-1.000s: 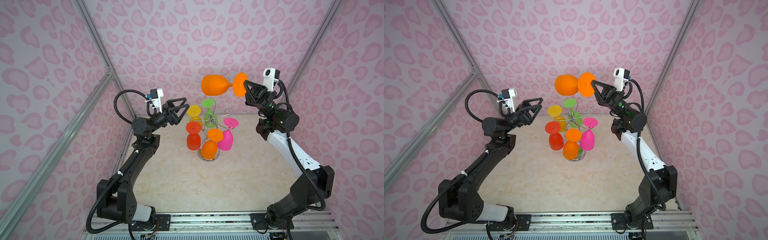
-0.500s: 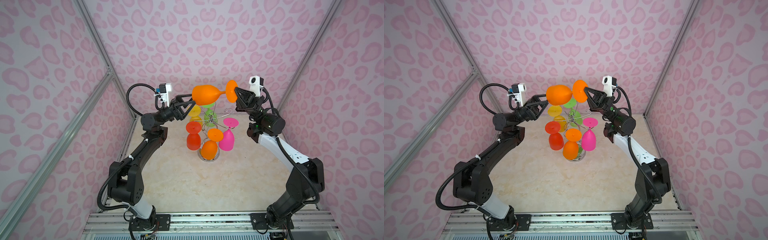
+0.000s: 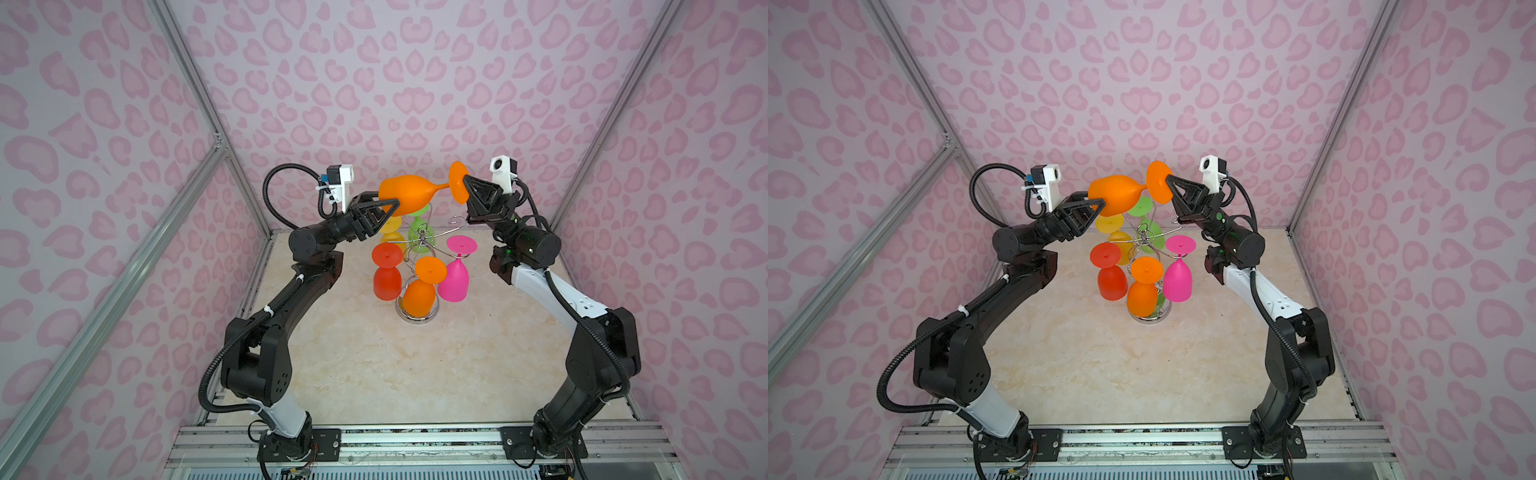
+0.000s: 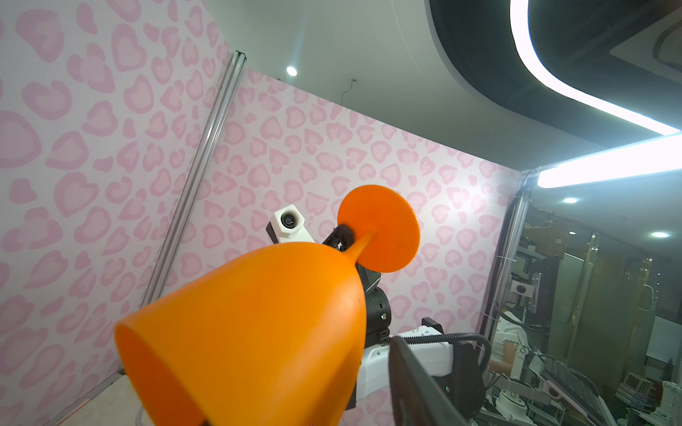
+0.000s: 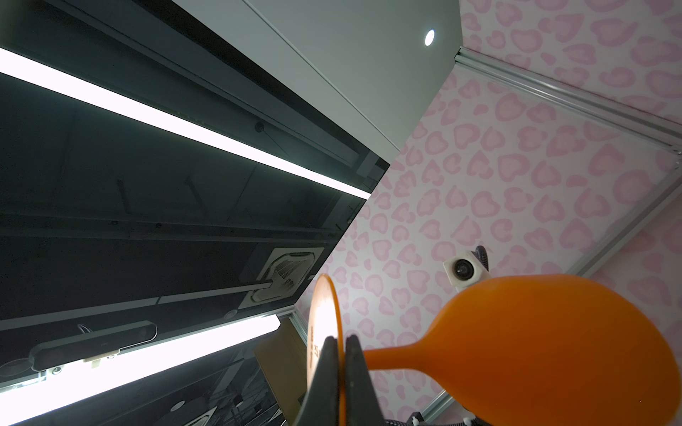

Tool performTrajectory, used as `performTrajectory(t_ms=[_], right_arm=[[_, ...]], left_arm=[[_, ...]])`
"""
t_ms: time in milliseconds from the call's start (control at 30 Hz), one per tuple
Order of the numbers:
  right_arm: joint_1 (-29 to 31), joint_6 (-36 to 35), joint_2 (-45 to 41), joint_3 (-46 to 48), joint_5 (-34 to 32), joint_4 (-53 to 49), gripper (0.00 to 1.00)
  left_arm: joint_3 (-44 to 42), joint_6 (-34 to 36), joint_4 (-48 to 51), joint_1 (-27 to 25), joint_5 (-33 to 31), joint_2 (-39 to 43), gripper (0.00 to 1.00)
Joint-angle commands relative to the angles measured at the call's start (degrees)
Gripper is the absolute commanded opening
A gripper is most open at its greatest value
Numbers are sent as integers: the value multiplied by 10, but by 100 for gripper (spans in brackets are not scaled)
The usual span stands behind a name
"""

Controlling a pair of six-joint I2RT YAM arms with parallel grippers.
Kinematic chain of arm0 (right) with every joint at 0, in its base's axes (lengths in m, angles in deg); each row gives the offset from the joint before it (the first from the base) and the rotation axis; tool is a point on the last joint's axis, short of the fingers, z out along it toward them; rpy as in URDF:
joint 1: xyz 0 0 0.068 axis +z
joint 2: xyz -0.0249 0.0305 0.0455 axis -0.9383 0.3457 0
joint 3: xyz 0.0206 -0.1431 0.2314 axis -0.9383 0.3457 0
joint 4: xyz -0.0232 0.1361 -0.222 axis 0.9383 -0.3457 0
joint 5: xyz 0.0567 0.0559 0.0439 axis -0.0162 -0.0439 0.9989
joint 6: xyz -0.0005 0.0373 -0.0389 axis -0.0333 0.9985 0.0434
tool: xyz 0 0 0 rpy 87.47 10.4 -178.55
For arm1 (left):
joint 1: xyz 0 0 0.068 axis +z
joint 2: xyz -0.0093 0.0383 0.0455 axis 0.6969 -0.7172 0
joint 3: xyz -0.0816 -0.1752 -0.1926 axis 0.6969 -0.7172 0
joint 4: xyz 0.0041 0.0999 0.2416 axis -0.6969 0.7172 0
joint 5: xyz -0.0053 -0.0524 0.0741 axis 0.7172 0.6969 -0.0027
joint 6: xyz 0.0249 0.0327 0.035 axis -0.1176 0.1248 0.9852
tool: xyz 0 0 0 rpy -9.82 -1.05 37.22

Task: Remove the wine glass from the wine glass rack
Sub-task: 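Bring the orange glass toward the left gripper while the left gripper grasps its bowl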

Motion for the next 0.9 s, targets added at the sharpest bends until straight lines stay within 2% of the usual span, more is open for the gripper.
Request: performTrajectory(t_ms=[0,233,367,467,733,867], right_arm=[[-5,6,10,-4,-13,16,0],[-14,31,29,-12,-15,16,0],[-20,40,37,-17,-14,15,1],[-29,45,42,-18,-14,15,7],[-66,38,40,-19,-5,15,32],[-92,23,28,-7,6,15,41]], left_arm=[[-2,-6,-38,-2,3,8,41],[-4,-24,-54,-3,-3,6,17],[-4,-35,-64,-4,-5,4,8],[-2,-49,-78,-5,-5,2,3],[-3,-49,-94,-7,18,12,2],[-12,5,-49,-21,59,38,2]])
